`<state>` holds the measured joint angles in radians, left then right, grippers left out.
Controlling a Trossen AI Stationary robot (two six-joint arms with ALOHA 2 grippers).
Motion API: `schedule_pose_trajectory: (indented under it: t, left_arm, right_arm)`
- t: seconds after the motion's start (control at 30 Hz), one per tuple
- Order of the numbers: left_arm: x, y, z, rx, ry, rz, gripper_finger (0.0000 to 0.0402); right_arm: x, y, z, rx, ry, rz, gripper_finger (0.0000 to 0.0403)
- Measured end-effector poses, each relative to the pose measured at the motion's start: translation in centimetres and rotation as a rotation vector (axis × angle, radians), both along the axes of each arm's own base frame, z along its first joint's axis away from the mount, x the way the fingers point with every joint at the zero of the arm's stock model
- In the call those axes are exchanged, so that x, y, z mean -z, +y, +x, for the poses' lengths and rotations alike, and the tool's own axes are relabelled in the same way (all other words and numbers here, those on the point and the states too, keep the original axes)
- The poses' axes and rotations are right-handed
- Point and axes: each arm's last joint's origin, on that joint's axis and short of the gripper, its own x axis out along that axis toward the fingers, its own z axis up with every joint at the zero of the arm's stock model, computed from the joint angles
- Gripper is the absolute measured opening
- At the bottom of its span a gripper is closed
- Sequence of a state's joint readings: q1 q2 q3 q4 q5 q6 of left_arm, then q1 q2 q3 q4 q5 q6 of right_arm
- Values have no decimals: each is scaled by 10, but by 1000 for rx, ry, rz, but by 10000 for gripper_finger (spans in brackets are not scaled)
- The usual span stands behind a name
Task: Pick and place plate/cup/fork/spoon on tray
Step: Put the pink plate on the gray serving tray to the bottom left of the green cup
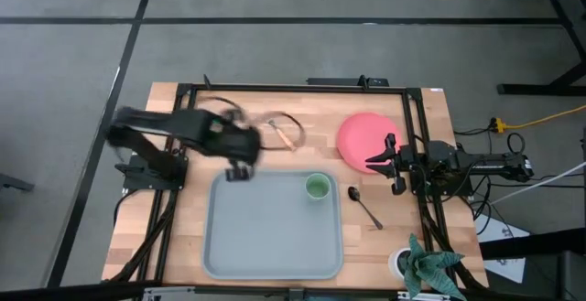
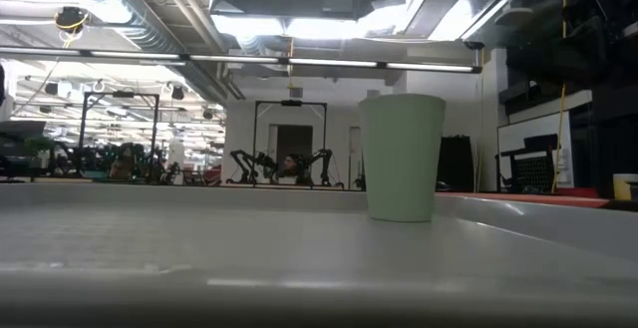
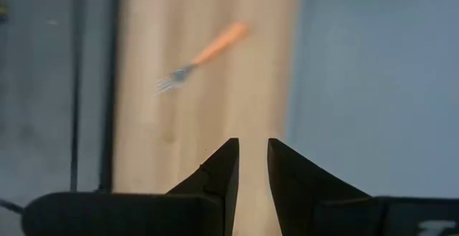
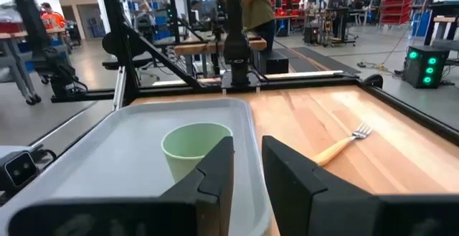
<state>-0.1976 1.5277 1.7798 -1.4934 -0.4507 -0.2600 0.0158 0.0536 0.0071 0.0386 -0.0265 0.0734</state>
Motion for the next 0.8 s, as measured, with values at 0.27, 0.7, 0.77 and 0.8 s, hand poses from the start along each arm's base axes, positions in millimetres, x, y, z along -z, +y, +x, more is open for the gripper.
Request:
schedule_pose_trajectory:
  t: [0.27,0.7,0.77,0.8]
  left_arm:
    - [17,21,-96,-140,-489,138,69]
    - [116,33,-160,41,-957,88,69]
    - [130,33,-164,83,-1027,77,69]
    - [136,33,-166,101,-1057,77,69]
  right_arm:
    - [-1,0,0,-1,-10,-2,80]
    - [-2,0,0,0,-17,-3,80]
    - [-2,0,0,-1,-17,-3,80]
    - [-2,0,0,-1,-17,-3,80]
